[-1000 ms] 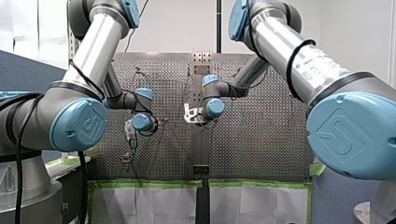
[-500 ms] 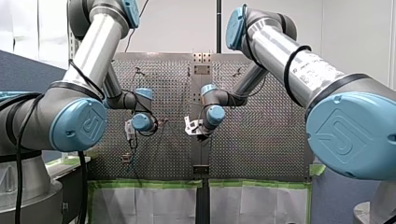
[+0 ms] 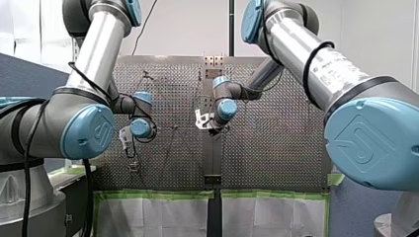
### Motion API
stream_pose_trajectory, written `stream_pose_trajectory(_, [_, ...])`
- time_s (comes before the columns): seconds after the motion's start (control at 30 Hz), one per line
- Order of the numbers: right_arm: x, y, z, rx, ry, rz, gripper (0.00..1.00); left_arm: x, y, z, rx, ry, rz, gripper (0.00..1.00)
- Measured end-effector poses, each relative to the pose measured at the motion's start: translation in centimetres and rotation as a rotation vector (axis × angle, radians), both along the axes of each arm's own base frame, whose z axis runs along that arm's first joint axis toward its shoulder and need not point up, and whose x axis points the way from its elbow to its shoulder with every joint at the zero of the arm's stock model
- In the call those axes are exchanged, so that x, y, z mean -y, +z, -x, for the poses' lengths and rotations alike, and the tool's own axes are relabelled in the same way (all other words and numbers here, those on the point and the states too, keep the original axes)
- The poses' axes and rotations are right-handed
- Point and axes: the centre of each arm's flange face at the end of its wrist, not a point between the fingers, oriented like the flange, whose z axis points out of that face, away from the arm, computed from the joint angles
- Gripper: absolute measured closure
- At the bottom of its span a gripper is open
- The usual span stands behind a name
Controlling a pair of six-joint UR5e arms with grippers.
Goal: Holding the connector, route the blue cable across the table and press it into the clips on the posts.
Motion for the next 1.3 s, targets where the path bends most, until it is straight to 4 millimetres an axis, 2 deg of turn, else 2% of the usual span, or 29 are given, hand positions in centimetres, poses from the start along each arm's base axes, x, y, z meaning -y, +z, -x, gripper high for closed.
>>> stream_pose_trajectory(0.17, [-0.3, 2.7, 0.0, 0.044, -0.013, 0.014, 1.0, -2.0, -0.4, 0.1, -0.039, 0.014, -0.009, 0.0])
stream_pose_trajectory(0.33, [-0.7, 3.2, -0.4, 0.066, -0.012, 0.016, 1.0, -3.8, -0.6, 0.0, -0.073, 0.009, -0.029, 0.0])
stream_pose_trajectory(0.43, [-0.9, 3.2, -0.5, 0.07, -0.011, 0.016, 1.0, -4.0, -0.6, -0.1, -0.076, -0.011, -0.036, 0.0])
stream_pose_trajectory(0.73, [-0.8, 3.2, -0.6, 0.081, -0.014, 0.013, 1.0, -2.3, -0.5, 0.0, -0.073, -0.115, -0.064, 0.0])
stream_pose_trajectory(0.9, [-0.7, 3.1, -0.5, 0.084, -0.017, 0.011, 1.0, -1.3, 0.6, 0.3, -0.071, -0.167, -0.058, 0.0])
stream_pose_trajectory(1.13, [-0.6, 3.0, -0.5, 0.088, -0.02, 0.007, 1.0, 0.5, 2.4, 2.3, -0.078, -0.218, -0.045, 0.0])
stream_pose_trajectory(1.3, [-0.6, 3.0, -0.5, 0.089, -0.019, 0.005, 1.0, 1.7, 2.2, 4.1, -0.105, -0.243, -0.054, 0.0])
